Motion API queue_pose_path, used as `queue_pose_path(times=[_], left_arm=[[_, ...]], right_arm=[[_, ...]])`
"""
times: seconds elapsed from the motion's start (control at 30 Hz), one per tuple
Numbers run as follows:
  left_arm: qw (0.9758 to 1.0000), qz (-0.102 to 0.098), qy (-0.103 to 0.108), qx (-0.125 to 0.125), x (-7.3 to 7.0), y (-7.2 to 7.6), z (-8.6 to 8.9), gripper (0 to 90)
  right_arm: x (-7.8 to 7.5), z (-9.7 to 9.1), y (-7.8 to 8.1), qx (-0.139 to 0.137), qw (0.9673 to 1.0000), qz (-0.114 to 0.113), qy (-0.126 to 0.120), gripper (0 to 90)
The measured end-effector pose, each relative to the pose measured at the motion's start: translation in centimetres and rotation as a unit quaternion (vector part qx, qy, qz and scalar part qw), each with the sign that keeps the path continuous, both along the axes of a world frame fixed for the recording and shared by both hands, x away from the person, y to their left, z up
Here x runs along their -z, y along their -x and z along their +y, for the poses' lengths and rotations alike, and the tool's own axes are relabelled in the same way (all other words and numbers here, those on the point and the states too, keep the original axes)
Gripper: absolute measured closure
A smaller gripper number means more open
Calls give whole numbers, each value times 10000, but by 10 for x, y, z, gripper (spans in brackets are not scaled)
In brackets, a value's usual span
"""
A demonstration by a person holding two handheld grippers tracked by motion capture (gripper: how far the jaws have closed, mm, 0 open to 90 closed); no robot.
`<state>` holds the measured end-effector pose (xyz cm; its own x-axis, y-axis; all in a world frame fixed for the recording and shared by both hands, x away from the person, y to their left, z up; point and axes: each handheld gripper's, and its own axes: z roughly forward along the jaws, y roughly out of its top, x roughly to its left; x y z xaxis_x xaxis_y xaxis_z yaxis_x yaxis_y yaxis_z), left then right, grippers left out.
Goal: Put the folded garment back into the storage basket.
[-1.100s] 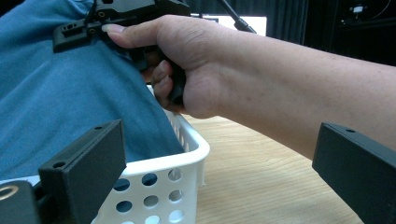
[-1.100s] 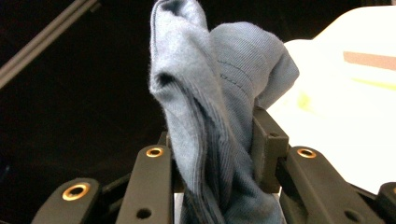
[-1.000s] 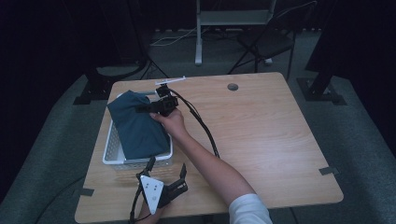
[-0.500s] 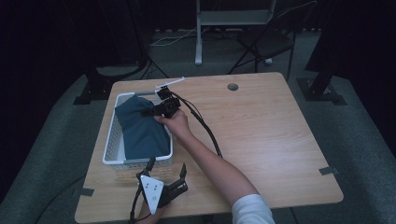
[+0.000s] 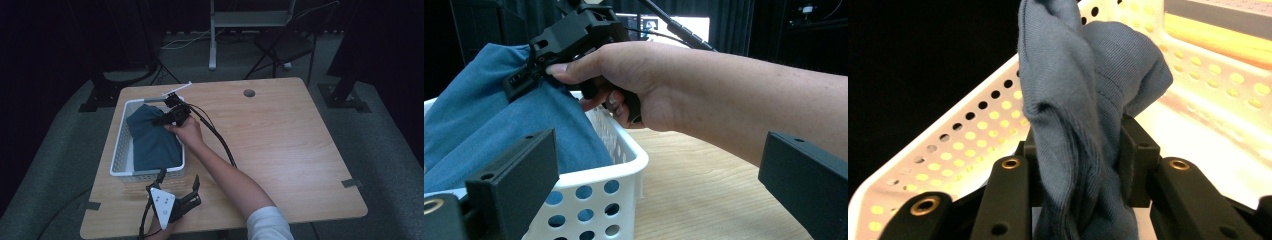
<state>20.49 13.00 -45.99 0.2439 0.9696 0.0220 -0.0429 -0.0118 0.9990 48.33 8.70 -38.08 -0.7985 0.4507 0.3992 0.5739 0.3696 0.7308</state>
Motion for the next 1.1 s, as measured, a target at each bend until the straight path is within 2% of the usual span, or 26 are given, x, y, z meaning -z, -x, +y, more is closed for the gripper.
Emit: queue_pose_path(times=[0.07,0.3,0.43,0.67,0.7,0.77,0.83,0.87,0.97,1.1], left_arm=[[10000,0,0,0,0,0,0,43],[10000,1,-2,-1,0,0,0,42],[10000,4,-3,0,0,0,0,42],[10000,4,-3,-1,0,0,0,42],[10000,5,-3,0,0,0,0,42],[10000,4,-3,-1,0,0,0,42],[10000,4,-2,-1,0,0,0,43],[10000,4,-2,-1,0,0,0,42],[10000,5,-3,-1,0,0,0,43],[10000,5,-5,-1,0,0,0,43]], right_arm=[[0,1,1,20,10000,-68,61,619],[-1,-1,-1,221,9997,-36,107,395],[-3,0,2,309,9991,-177,228,286],[-3,6,6,158,9984,-254,477,215],[-3,7,7,177,9979,-225,586,173],[-2,8,7,96,9978,-236,610,172],[-2,9,8,78,9972,-248,699,126],[-2,9,9,89,9968,-269,749,123],[-1,12,11,75,9949,-404,919,21],[0,16,15,-140,9916,-571,1152,4]])
